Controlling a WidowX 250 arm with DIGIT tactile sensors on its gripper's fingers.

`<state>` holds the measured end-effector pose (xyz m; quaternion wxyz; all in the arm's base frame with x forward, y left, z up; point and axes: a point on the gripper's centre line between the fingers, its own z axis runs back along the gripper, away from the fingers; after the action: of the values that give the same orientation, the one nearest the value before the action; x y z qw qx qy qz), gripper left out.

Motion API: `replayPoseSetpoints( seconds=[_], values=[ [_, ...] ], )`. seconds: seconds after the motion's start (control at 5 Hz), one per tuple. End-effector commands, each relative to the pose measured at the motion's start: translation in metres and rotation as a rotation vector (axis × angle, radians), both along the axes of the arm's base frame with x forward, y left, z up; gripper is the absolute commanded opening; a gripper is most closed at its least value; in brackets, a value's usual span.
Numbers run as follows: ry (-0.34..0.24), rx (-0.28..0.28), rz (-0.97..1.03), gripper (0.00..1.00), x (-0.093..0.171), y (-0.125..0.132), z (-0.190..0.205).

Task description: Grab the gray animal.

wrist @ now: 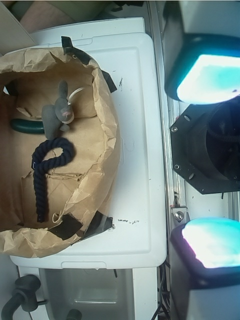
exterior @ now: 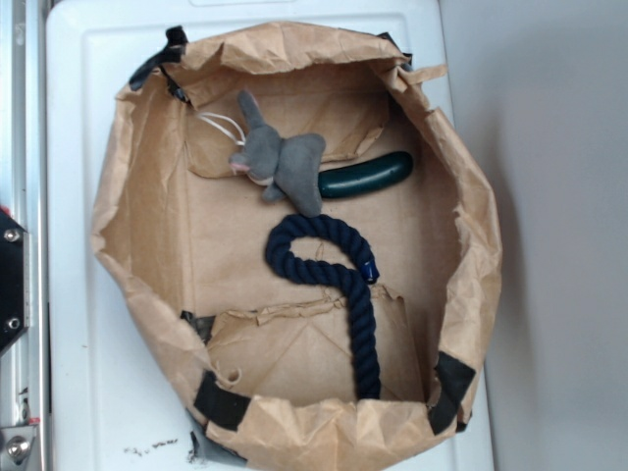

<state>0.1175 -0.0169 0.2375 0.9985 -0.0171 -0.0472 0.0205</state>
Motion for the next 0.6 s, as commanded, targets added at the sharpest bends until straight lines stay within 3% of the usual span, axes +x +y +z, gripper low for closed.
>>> replayPoseSetpoints(
  seconds=[0.0, 0.2, 0.4],
  values=[
    [0.0, 0.0, 0.0, 1.0, 0.0, 0.0, 0.0],
    [0.059, -0.044, -0.095, 1.0, 0.05, -0.012, -0.009],
    [0.068, -0.057, -0.148, 1.0, 0.099, -0.032, -0.042]
  ],
)
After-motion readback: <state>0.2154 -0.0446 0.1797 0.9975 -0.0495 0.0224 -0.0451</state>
